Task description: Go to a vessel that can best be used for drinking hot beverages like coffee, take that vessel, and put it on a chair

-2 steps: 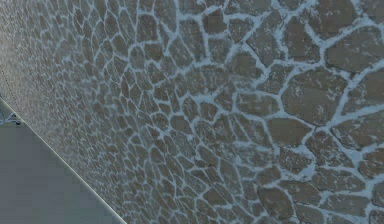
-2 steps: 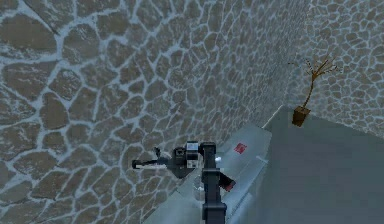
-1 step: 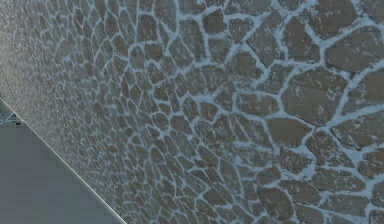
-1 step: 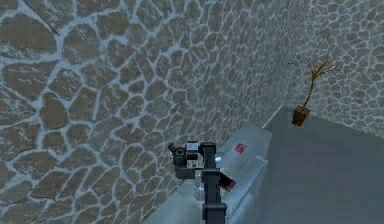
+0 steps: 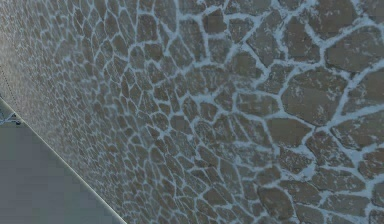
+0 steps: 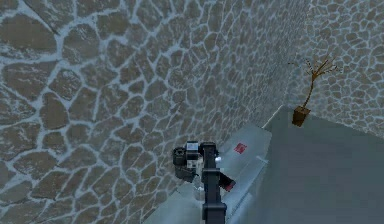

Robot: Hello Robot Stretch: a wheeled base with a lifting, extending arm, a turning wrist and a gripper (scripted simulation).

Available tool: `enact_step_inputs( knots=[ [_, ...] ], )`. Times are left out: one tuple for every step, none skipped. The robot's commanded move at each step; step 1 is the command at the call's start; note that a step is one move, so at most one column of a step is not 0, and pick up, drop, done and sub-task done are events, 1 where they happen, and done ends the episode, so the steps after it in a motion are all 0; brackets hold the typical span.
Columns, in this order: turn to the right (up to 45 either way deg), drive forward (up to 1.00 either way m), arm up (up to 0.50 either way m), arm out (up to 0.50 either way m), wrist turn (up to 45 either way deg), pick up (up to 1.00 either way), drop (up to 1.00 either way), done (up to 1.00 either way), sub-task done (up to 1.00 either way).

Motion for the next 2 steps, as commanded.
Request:
enact_step_inputs(
  knots=[
    [0.0, 0.0, -0.3, 0.0, 0.0, 0.0, 0.0, 0.0, 0.0],
    [0.0, 0.0, 0.0, 0.0, 0.0, 1.0, 0.0, 0.0, 0.0]
  ],
)
